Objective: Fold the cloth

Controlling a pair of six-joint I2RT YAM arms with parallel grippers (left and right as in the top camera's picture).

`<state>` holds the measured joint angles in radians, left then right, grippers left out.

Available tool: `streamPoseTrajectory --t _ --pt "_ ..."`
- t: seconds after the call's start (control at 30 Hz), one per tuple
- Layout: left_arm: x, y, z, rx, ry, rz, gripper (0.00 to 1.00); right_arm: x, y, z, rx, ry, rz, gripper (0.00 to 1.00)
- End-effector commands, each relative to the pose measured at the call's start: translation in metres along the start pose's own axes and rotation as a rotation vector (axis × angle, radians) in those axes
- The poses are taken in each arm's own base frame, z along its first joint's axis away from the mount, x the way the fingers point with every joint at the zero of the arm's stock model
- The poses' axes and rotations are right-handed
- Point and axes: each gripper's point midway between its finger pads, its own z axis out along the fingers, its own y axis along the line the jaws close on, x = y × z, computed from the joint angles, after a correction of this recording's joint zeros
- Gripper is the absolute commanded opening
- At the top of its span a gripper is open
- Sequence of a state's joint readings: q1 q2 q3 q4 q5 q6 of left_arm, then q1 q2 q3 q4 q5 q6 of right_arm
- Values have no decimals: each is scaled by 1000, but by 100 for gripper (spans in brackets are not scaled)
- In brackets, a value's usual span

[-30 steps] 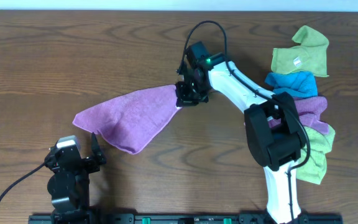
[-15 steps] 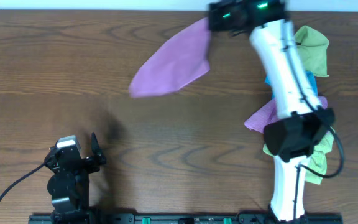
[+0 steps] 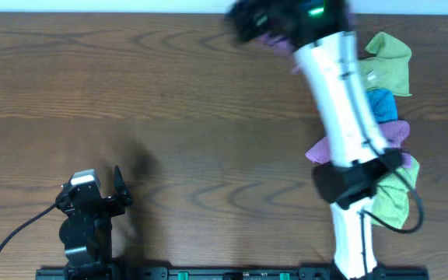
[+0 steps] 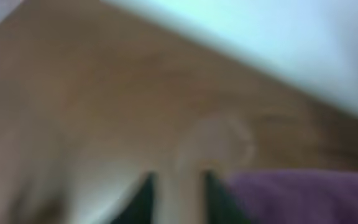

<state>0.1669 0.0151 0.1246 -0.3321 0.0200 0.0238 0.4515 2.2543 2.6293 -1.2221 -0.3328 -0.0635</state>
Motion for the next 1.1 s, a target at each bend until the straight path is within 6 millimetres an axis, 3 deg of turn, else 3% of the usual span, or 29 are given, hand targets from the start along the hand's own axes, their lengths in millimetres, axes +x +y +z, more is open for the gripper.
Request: streamPoseTrajectory --t 0.0,0.07,0.13,0.27,0.43,0.6,0.7,0.73,0.9,0.97,1.07 --pt "11 -1 3 6 25 9 95 57 67 41 -297 196 -195 99" --pt "11 -1 3 6 25 9 95 75 64 44 -266 272 -189 99" --pt "11 -1 3 6 25 9 95 76 53 43 -236 279 -170 99" --pt "11 -1 3 6 25 9 95 83 8 36 -145 312 -111 99" --pt "11 -1 3 6 25 9 95 141 -46 41 38 558 -66 99" --pt "11 -1 3 6 25 9 95 184 -59 61 94 724 -118 99" --pt "11 -1 3 6 25 9 95 205 -79 68 238 794 -91 99" --pt "11 -1 3 6 25 9 95 208 -87 65 305 809 -71 99" --pt "11 -1 3 6 25 9 95 152 -69 5 384 635 -119 99" --pt "11 -1 3 6 25 9 95 155 -65 -10 391 646 -122 99" --pt "11 -1 3 6 25 9 95 188 -71 -16 404 724 -110 99"
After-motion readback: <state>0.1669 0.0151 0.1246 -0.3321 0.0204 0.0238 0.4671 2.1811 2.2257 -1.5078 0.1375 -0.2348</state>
